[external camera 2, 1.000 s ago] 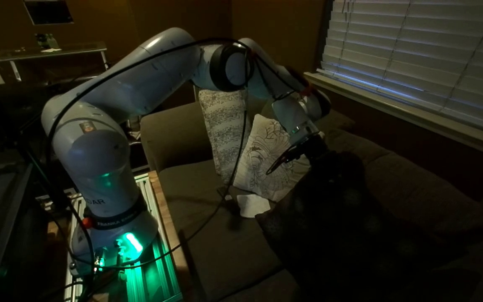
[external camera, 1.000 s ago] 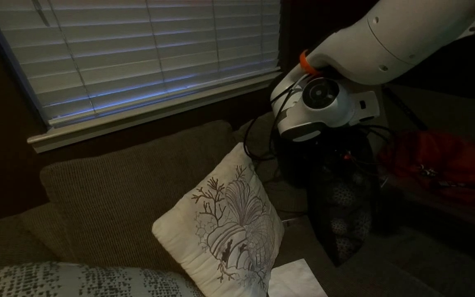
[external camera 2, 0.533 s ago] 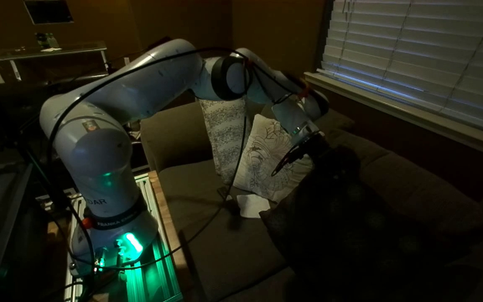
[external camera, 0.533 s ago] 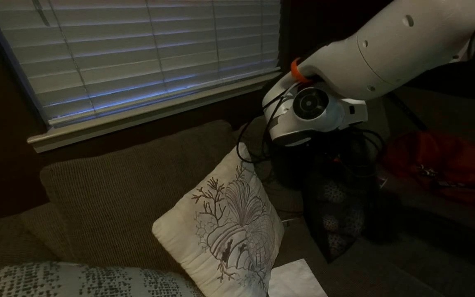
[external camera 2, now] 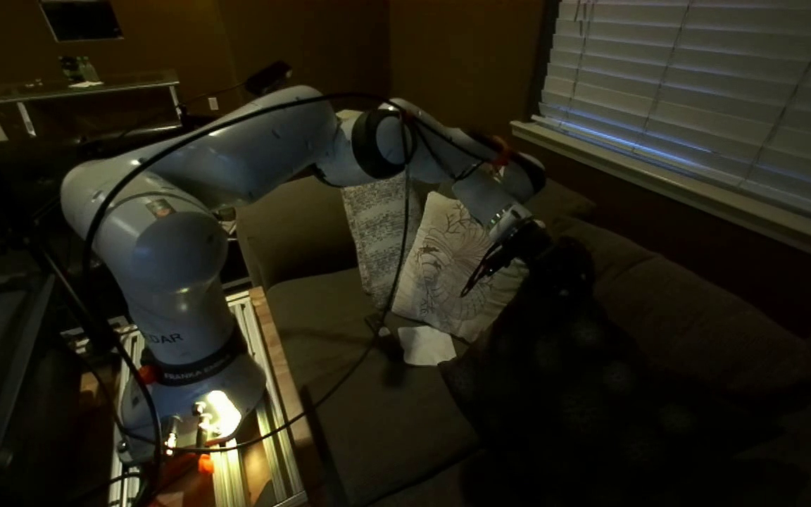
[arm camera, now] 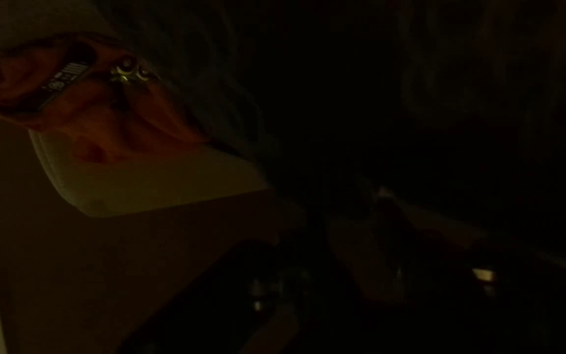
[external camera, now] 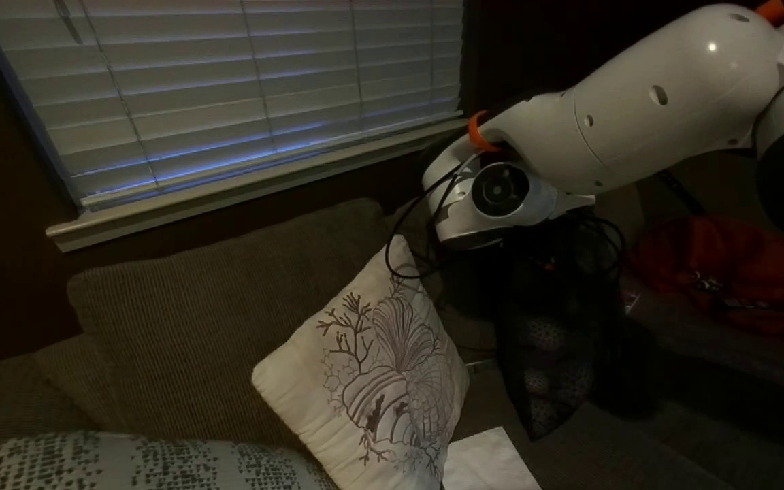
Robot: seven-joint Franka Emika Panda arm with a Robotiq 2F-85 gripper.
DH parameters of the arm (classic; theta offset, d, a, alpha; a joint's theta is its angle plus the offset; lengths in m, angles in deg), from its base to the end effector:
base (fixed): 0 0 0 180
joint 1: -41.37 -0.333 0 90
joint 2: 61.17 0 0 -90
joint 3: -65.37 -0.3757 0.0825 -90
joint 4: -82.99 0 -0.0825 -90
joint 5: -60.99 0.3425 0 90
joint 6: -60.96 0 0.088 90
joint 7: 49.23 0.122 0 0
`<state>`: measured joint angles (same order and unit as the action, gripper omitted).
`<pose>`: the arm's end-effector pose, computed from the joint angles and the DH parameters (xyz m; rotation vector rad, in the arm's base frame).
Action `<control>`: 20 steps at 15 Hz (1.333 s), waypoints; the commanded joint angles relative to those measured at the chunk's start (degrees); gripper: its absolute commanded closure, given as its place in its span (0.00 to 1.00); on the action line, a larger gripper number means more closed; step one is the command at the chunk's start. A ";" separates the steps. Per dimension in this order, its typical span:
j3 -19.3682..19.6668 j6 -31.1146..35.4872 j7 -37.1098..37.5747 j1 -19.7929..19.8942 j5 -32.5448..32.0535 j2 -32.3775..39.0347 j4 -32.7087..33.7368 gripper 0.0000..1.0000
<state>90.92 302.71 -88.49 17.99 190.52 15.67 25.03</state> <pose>0.6407 -0.0065 0.1848 1.5398 -1.6261 1.3155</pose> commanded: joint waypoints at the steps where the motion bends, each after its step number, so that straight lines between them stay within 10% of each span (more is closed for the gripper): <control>1: 5.95 0.58 -2.17 -2.05 1.79 2.19 3.40 0.35; 8: 3.80 -0.64 -6.36 -1.75 -0.25 -0.32 5.48 0.00; 9: -6.71 0.03 -4.00 1.66 -11.22 -4.67 2.42 0.00; 15: -25.90 0.82 -5.34 7.91 -26.16 -14.37 -6.61 0.00; 20: -26.48 -0.10 -9.40 8.13 -19.04 -23.64 -17.79 0.00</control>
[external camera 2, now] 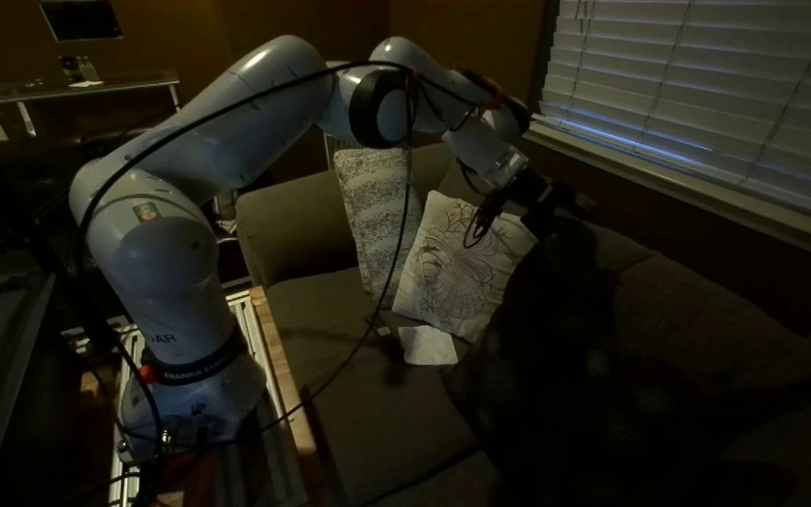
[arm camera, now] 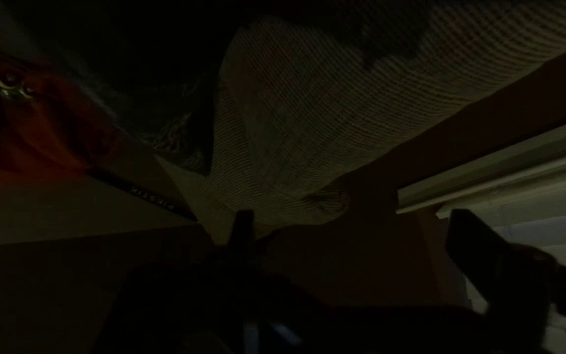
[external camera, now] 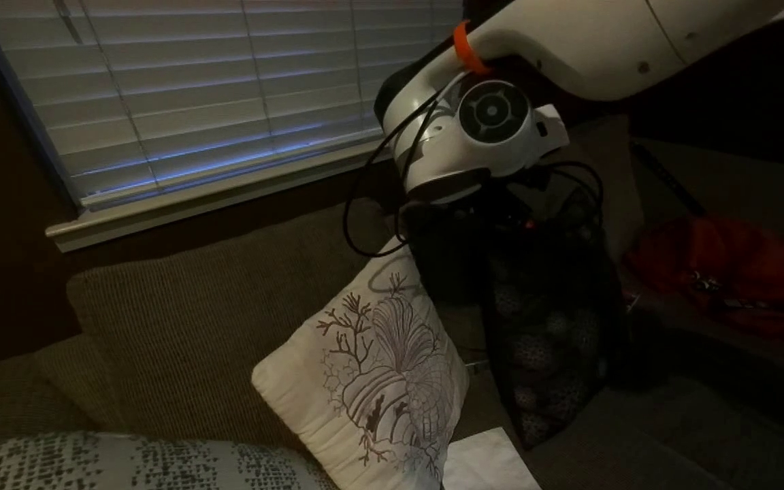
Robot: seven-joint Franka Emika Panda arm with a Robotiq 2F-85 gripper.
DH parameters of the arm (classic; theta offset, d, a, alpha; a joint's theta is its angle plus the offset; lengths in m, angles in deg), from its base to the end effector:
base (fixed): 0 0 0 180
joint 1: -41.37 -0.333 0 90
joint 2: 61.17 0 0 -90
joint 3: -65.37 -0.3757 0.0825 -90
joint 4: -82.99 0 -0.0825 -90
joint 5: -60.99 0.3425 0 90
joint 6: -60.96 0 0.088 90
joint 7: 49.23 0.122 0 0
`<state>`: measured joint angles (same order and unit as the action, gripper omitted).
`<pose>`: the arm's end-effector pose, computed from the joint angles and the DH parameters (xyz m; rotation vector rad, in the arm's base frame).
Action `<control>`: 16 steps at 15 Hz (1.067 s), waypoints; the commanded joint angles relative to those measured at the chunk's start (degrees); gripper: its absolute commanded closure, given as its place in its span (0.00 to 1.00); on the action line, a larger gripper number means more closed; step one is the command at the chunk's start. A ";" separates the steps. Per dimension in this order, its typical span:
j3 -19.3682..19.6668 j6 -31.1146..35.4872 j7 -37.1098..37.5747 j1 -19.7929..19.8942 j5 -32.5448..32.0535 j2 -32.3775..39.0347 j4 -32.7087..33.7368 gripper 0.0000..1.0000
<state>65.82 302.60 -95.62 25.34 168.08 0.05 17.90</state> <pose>0.6665 0.0402 0.2824 1.9289 -1.4673 1.3279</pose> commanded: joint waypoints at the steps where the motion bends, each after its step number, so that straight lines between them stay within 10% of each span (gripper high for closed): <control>1: -2.41 -1.09 -4.22 1.45 4.45 -10.53 -13.66 0.00; 6: -12.98 -4.09 -9.57 9.49 3.75 -20.34 -26.47 0.00; 16: -16.96 -18.21 -15.09 14.46 8.60 -36.31 -50.35 0.00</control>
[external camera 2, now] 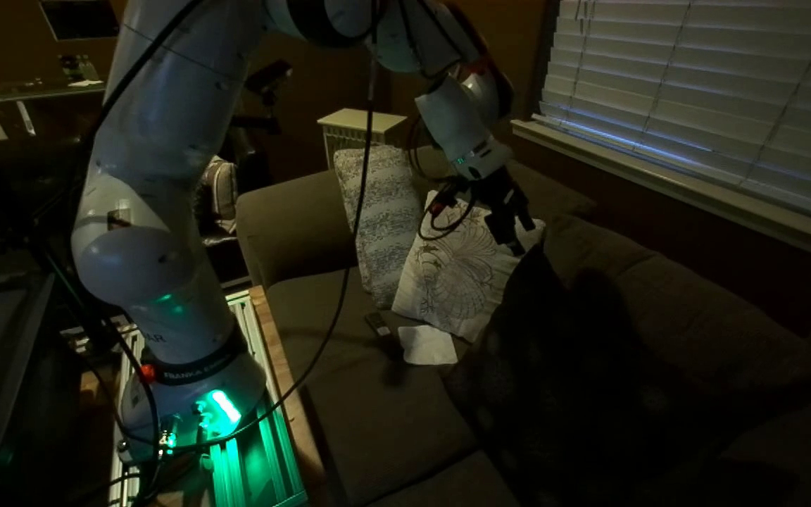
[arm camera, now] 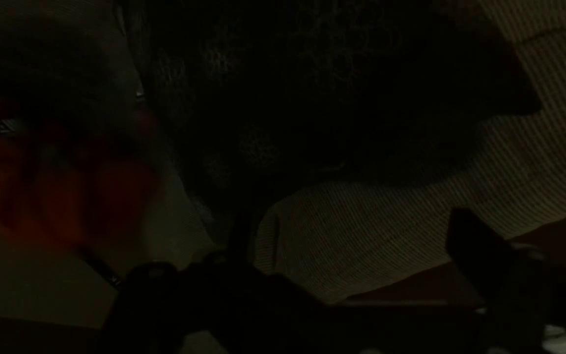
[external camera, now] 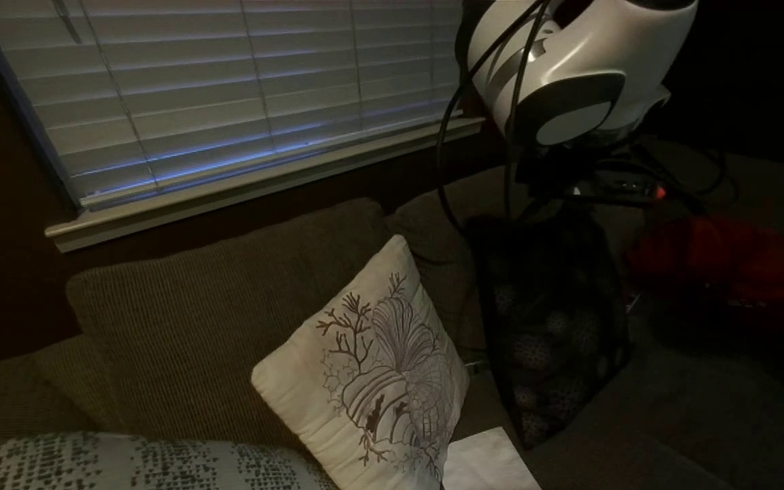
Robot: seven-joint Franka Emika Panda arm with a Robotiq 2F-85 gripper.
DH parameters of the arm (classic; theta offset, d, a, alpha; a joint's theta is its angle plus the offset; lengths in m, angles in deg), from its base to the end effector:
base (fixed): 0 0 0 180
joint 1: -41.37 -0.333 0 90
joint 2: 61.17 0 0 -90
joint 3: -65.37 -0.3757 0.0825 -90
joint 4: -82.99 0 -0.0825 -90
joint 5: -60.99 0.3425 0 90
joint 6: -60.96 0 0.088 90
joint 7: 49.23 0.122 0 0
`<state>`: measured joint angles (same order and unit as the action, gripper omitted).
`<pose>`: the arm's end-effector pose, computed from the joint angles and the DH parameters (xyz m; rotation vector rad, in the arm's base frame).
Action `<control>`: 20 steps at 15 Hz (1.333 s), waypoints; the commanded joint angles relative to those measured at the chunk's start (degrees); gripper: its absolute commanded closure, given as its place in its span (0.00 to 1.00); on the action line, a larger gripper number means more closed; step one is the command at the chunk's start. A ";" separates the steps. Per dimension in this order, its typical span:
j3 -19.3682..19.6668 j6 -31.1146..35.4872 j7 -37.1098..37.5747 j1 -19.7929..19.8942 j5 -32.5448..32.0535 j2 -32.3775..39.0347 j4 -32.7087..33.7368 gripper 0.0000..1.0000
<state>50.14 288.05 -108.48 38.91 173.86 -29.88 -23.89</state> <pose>0.5428 0.0049 0.3476 2.4223 -1.2870 0.8923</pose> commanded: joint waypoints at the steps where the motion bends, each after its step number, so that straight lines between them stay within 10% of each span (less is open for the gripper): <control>1: -2.22 -3.85 -2.95 1.60 3.77 -7.50 -10.21 0.00; 20: -2.46 -3.11 -7.86 -0.49 5.76 -9.23 -17.77 0.00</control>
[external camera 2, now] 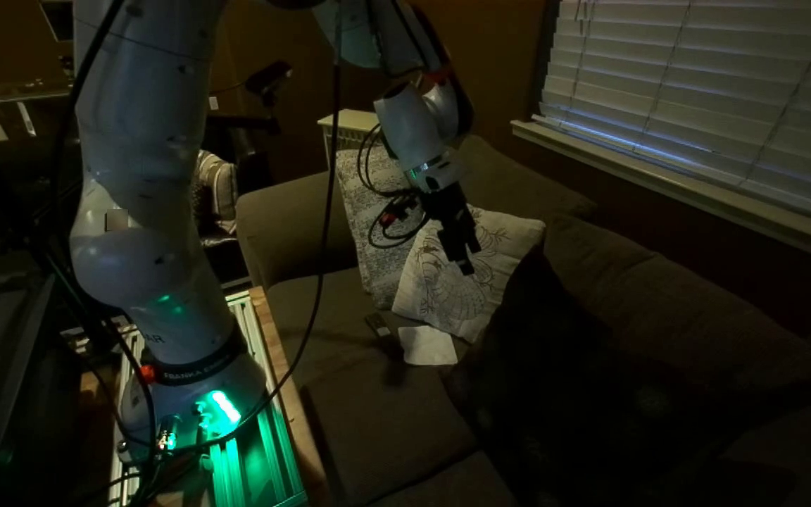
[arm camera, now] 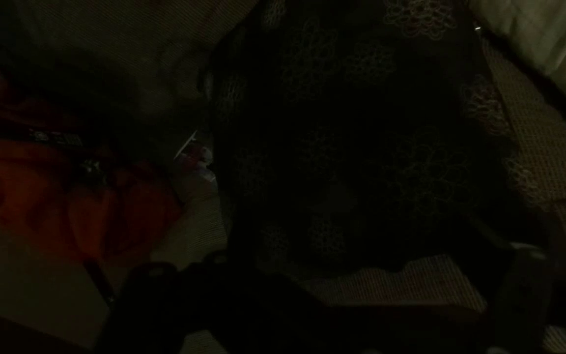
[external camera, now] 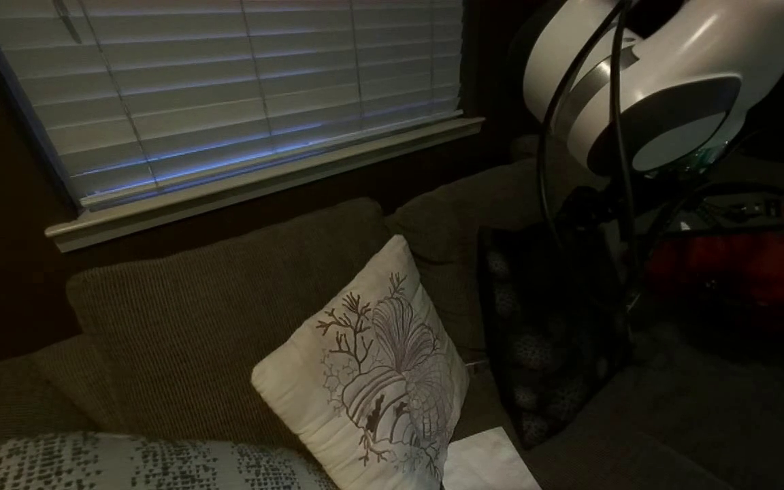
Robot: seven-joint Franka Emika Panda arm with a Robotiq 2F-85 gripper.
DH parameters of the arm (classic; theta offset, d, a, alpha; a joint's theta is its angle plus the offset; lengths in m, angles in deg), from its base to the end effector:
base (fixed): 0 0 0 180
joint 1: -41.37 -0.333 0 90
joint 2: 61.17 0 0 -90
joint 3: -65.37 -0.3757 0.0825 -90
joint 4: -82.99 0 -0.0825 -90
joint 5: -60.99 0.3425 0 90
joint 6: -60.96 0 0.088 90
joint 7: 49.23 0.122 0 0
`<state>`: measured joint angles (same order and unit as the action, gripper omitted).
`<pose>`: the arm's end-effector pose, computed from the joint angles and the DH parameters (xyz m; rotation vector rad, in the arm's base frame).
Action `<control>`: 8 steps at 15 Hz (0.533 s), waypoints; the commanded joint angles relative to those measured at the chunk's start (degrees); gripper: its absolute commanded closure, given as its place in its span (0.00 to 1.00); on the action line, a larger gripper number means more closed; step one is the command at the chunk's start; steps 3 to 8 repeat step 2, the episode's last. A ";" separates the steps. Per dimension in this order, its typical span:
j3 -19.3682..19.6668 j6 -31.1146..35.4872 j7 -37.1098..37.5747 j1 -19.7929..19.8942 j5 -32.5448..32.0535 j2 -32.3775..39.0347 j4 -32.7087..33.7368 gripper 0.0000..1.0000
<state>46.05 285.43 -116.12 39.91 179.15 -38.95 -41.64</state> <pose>0.4494 0.0179 0.3404 2.5482 -1.0379 0.6536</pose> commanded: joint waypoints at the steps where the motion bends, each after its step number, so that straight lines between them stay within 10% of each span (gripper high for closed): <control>1: 1.62 -0.49 -0.23 -1.49 0.46 -0.17 -0.02 0.00; 8: 1.62 -0.49 -0.24 -1.49 0.46 -0.17 -0.02 0.00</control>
